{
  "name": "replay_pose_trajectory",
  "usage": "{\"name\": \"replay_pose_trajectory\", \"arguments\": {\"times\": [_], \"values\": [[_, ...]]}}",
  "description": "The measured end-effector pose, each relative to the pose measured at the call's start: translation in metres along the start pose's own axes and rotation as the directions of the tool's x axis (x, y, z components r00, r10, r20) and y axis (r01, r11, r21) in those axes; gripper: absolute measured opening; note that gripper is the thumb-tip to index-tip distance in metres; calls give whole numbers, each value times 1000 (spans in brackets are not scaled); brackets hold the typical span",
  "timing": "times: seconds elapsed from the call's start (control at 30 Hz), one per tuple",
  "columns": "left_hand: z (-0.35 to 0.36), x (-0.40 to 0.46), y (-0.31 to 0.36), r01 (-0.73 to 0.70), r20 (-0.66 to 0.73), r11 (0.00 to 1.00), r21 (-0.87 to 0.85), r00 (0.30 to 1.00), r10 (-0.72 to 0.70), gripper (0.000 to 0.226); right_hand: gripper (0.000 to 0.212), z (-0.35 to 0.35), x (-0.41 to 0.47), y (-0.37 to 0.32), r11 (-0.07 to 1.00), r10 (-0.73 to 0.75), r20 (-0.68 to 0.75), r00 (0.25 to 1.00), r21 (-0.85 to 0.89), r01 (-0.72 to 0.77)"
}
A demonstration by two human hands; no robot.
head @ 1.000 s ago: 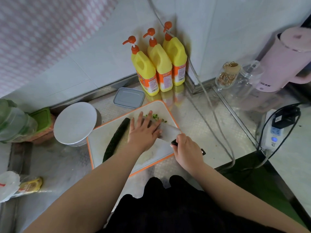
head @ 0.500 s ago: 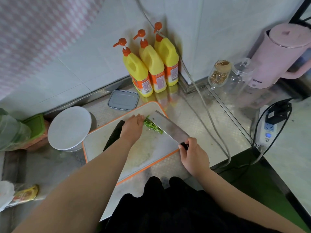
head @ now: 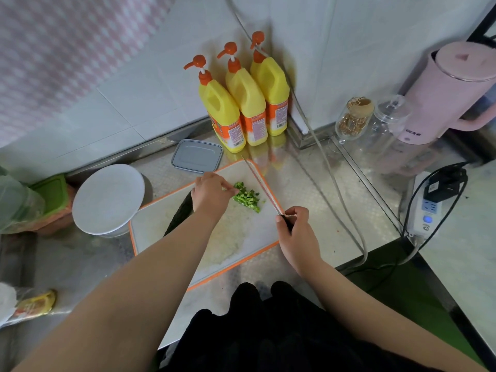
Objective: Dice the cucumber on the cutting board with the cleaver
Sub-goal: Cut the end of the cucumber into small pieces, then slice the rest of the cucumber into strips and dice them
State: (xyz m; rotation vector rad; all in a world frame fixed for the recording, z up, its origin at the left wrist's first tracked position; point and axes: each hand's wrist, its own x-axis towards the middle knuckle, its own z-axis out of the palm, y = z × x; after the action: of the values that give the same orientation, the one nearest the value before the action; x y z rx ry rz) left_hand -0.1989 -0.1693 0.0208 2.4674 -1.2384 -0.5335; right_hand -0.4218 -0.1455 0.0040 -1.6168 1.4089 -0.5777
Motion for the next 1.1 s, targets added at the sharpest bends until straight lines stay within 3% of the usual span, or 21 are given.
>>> {"name": "replay_pose_trajectory", "arguments": {"times": [0.07, 0.13, 0.23, 0.3, 0.43, 0.57, 0.67, 0.73, 0.8, 0.87, 0.93, 1.0, 1.1], "values": [[-3, -2, 3, 9, 4, 999, 45, 1000, -10, 26, 20, 2, 0, -2, 1000, 7, 16, 1000, -3, -7], [0, -2, -1, 25, 43, 999, 32, 999, -26, 10, 20, 4, 0, -6, 1000, 14, 47, 999, -16, -13], [7, -10, -13, 3, 163, 996, 85, 987, -17, 50, 22, 7, 0, -11, 998, 38, 96, 995, -54, -32], [12, -17, -19, -18, 187, 996, 91, 982, 0, 61, 23, 9, -1, -12, 996, 47, 119, 992, -78, -38], [15, -31, -26, -20, 133, 997, 77, 991, 10, 46, 25, 14, -2, -14, 993, 65, 131, 989, -107, -51], [21, -44, -34, -73, 146, 997, 21, 987, 69, 52, 28, 18, -3, -15, 992, 49, 142, 989, -120, -32], [22, -63, -51, -87, -38, 995, -49, 996, 86, 40, 31, 19, -3, -19, 989, 61, 184, 981, -146, -34], [21, -77, -72, -34, -239, 997, -76, 971, 14, 37, 31, 19, -3, -22, 979, 68, 202, 977, -203, -27], [16, -85, -95, 134, -341, 982, -132, 924, -172, 44, 27, 21, -3, -26, 954, 34, 211, 977, -300, 32], [10, -90, -114, 344, -290, 924, -165, 879, -379, 53, 23, 25, -3, -29, 927, 3, 244, 970, -364, 89], [6, -92, -131, 487, -161, 867, -106, 852, -499, 59, 24, 30, -4, -32, 915, -1, 266, 964, -388, 108], [6, -94, -148, 517, -42, 850, -98, 851, -523, 52, 25, 35, -3, -36, 908, -8, 276, 961, -400, 122], [7, -102, -162, 453, 3, 857, -246, 885, -466, 46, 22, 43, -4, -40, 877, -72, 326, 943, -429, 216]]}}
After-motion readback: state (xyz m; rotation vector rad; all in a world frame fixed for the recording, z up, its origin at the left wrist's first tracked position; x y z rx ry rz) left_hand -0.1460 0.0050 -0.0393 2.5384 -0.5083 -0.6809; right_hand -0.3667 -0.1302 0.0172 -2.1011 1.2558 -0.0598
